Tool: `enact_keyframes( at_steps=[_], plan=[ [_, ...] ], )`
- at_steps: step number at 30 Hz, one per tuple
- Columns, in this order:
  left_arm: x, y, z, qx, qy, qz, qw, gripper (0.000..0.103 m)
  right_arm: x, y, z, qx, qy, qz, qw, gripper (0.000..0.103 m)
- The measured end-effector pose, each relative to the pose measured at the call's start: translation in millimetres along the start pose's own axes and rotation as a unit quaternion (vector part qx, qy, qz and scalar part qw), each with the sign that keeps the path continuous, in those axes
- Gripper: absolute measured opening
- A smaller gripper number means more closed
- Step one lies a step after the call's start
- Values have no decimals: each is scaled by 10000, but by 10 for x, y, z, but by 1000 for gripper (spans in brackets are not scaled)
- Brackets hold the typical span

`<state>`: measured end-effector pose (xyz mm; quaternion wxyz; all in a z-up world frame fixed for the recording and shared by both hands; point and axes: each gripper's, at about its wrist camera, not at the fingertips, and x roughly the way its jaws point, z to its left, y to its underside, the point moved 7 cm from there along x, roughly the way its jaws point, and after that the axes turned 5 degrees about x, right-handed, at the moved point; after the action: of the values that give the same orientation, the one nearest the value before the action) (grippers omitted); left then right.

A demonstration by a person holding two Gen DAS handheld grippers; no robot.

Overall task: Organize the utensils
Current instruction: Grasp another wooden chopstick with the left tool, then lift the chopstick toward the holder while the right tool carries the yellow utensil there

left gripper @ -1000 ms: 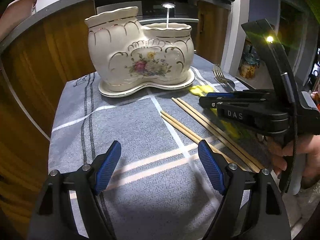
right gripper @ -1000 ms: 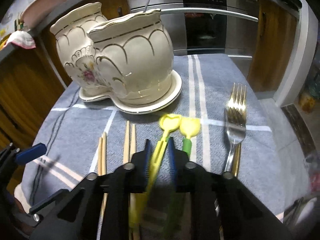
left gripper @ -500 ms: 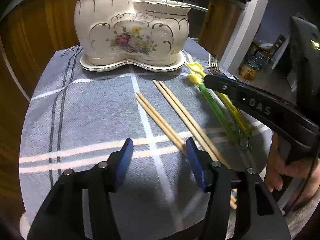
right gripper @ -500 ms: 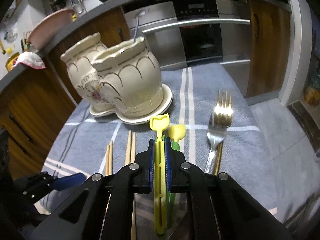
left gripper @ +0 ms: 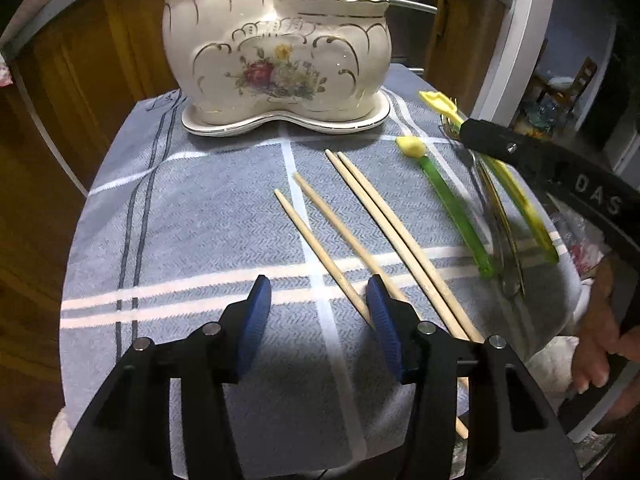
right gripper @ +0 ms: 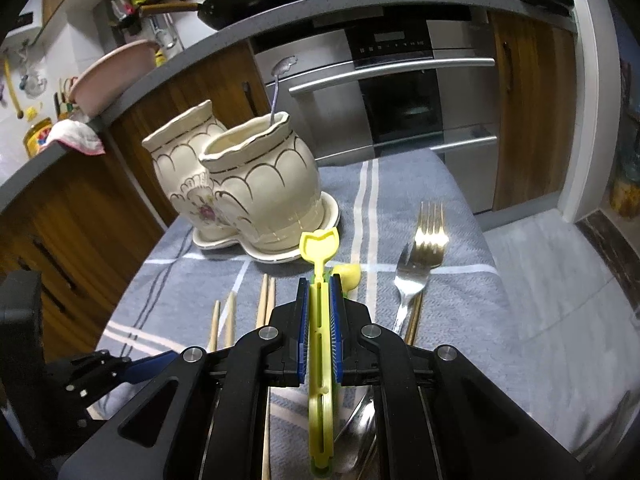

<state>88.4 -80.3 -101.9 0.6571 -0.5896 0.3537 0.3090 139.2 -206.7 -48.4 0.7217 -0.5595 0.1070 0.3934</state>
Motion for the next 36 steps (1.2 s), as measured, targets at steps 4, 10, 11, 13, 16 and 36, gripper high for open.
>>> enact_keyframes(
  at_steps=[4, 10, 11, 13, 16, 36],
  plan=[
    [31, -55, -26, 168, -48, -51, 9998, 31, -49, -4, 26, -83, -30, -64, 9999, 11],
    [83, -136, 35, 458, 193, 34, 9988, 5, -90, -5, 19, -110, -120, -105, 9998, 11],
    [102, -147, 65, 488, 233, 49, 9985, 5, -103, -11, 19, -113, -136, -131, 9998, 11],
    [100, -142, 109, 559, 273, 84, 9980, 5, -117, -22, 25, -107, -171, -172, 9996, 11],
    [93, -117, 148, 649, 278, 125, 9974, 5, -129, -18, 47, -130, -224, -205, 9995, 11],
    [-55, -41, 237, 887, 622, -334, 9936, 5, -340, -127, 191, -442, -250, -871, 9949, 11]
  ],
)
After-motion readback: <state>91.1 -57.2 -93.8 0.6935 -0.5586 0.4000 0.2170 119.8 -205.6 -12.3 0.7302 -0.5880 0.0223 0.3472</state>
